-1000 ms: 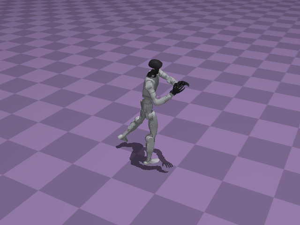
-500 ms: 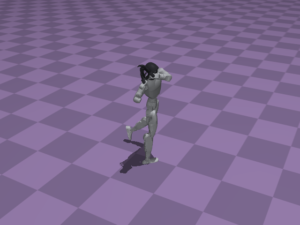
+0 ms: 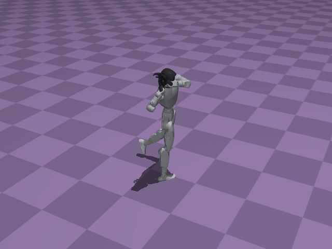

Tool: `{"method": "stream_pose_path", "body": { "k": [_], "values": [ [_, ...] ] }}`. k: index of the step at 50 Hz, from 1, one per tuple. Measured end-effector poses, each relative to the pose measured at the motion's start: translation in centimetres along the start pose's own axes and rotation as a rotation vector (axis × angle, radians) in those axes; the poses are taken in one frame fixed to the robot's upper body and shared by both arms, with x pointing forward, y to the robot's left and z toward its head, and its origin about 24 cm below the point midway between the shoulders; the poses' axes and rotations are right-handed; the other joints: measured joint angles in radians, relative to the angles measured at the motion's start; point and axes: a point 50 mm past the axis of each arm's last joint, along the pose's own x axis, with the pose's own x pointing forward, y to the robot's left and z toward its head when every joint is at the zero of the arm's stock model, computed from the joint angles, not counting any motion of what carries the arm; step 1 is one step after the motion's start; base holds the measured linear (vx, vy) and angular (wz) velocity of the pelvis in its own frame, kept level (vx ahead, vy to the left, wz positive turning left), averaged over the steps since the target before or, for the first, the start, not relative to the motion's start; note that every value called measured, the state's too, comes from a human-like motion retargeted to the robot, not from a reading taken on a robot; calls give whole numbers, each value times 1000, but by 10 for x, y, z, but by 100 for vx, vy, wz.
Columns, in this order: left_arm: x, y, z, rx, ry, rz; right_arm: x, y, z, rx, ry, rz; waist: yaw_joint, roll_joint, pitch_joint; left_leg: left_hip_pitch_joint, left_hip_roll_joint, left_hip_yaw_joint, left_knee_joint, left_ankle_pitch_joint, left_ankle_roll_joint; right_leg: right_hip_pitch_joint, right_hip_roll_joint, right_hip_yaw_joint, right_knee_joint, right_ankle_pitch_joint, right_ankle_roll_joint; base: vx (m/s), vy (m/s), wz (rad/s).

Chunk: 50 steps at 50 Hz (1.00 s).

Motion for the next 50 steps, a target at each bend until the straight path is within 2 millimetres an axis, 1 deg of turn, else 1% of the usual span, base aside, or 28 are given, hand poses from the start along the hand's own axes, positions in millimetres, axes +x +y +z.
{"method": "stream_pose_path", "body": {
  "k": [8,12,14,17,20,22,23,25,26,27,28,29,30,31,32,33,34,35,37,38,40,41,42,43,44,45,48,50],
  "values": [
    [6,-5,-1,19,-26,-69,-5,-3,-13,-48,99,-69,3,2,67,-41,29,84,9,-138,0,-55,-31,-64,30,12,0,-22,7,40],
    [1,-5,-13,35,22,-136,-18,-1,-22,-1,270,-152,-31,6,90,-78,32,154,-4,-264,0,-99,-103,-108,9,38,0,-35,20,70],
    [-6,-10,-22,46,71,-178,-31,2,-29,-5,390,-199,-44,15,97,-99,72,215,-22,-341,0,-121,-110,-144,7,56,0,-38,4,97],
    [-22,-25,-37,45,174,-278,-61,7,-39,-44,635,-306,-57,30,108,-138,195,397,-47,-439,0,-160,-97,-200,21,81,0,-39,-3,98],
    [-46,-34,-56,121,255,-414,-106,17,-40,-86,983,-490,-62,41,128,-146,323,648,-54,-521,11,-180,-78,-245,32,93,0,-29,9,78],
    [-68,-41,-70,215,287,-550,-144,32,-31,-115,1285,-665,-74,27,133,-151,345,807,-47,-573,60,-184,-108,-292,41,96,0,-31,22,122],
    [-78,-49,-75,277,285,-645,-162,46,-28,-114,1443,-655,-61,21,134,-152,351,886,-38,-604,92,-183,-126,-321,45,98,0,-32,23,145],
    [-109,-55,-89,401,316,-797,-199,58,-7,-352,1716,-776,-40,0,122,-152,350,1026,-25,-672,162,-183,-168,-373,57,101,0,-31,23,155],
    [-127,-64,-90,448,304,-847,-229,56,6,-973,1678,-365,6,-22,111,-151,347,1076,-23,-702,196,-176,-187,-405,64,103,0,-29,24,170],
    [-146,-69,-94,463,344,-908,-241,59,17,-1185,1634,-216,48,-35,98,-156,342,1111,-20,-727,229,-171,-208,-438,72,105,0,-27,26,191],
    [-168,-69,-102,412,501,-986,-230,82,23,-591,1951,-633,79,-33,81,-174,332,1119,-16,-744,258,-166,-235,-472,81,108,0,-25,28,213],
    [-186,-69,-105,373,610,-1026,-227,95,27,-332,2038,-831,124,-38,65,-203,331,1079,-3,-754,271,-152,-252,-518,88,110,0,-23,28,236],
    [-202,-70,-107,342,696,-1048,-232,105,32,-240,2094,-883,176,-46,49,-239,334,1016,13,-761,277,-132,-263,-570,93,113,0,-18,30,265],
    [-219,-58,-114,350,779,-1052,-238,121,42,-169,2196,-864,206,-53,27,-281,328,936,36,-763,271,-106,-284,-630,108,113,0,-13,32,287],
    [-234,-47,-119,365,844,-1061,-245,140,52,-125,2289,-724,244,-62,3,-321,321,863,55,-763,261,-80,-302,-693,125,113,-3,-8,35,308],
    [-247,-38,-122,393,877,-1082,-260,160,65,-154,2332,-339,297,-74,-23,-355,315,800,67,-756,244,-53,-314,-761,147,115,-10,-5,32,311],
    [-257,-27,-127,404,958,-1062,-255,172,64,-55,2417,-482,356,-77,-42,-381,307,743,69,-746,222,-26,-323,-826,174,122,-16,-2,30,314],
    [-265,-16,-134,410,1064,-1018,-240,181,55,96,2503,-913,418,-77,-59,-402,299,688,66,-734,197,2,-331,-890,203,131,-21,1,28,312],
    [-285,4,-144,369,1332,-906,-241,218,58,361,2657,-777,558,-103,-89,-416,274,580,35,-713,156,59,-345,-981,276,156,-47,6,27,309],
    [-291,15,-150,365,1457,-803,-236,234,57,505,2711,-789,632,-113,-100,-422,260,525,19,-704,142,82,-351,-1012,321,171,-63,10,25,303],
    [-301,46,-160,448,1576,-731,-225,261,66,789,2786,-728,764,-145,-128,-430,231,414,-15,-695,129,108,-362,-1037,419,193,-106,14,22,290],
    [-303,64,-165,465,1600,-765,-224,274,83,697,2552,215,827,-167,-133,-426,212,370,-42,-688,127,106,-371,-1023,472,198,-137,16,19,272],
    [-304,82,-170,467,1637,-785,-229,278,91,629,2372,670,887,-188,-138,-423,194,325,-69,-679,122,108,-373,-1008,514,205,-166,17,16,262],
    [-306,99,-172,434,1695,-778,-208,292,94,1012,2505,392,943,-207,-142,-420,180,279,-96,-668,111,117,-363,-994,534,213,-193,20,12,257],
    [-310,112,-172,418,1717,-802,-196,299,103,1193,2505,349,1000,-234,-151,-416,168,231,-132,-655,93,124,-350,-976,545,223,-205,21,9,252],
    [-314,123,-170,411,1724,-845,-190,304,116,1275,2463,447,1058,-265,-162,-412,158,183,-171,-642,71,130,-335,-956,551,234,-210,23,8,245],
    [-325,139,-160,356,1744,-779,-172,306,135,1253,2635,94,1226,-369,-160,-406,124,61,-299,-600,65,149,-304,-923,549,290,-193,24,7,243],
    [-330,150,-155,354,1750,-800,-160,310,145,1360,2596,152,1310,-422,-133,-406,100,-18,-374,-574,83,165,-278,-896,536,326,-182,23,8,247]
  ]
}}
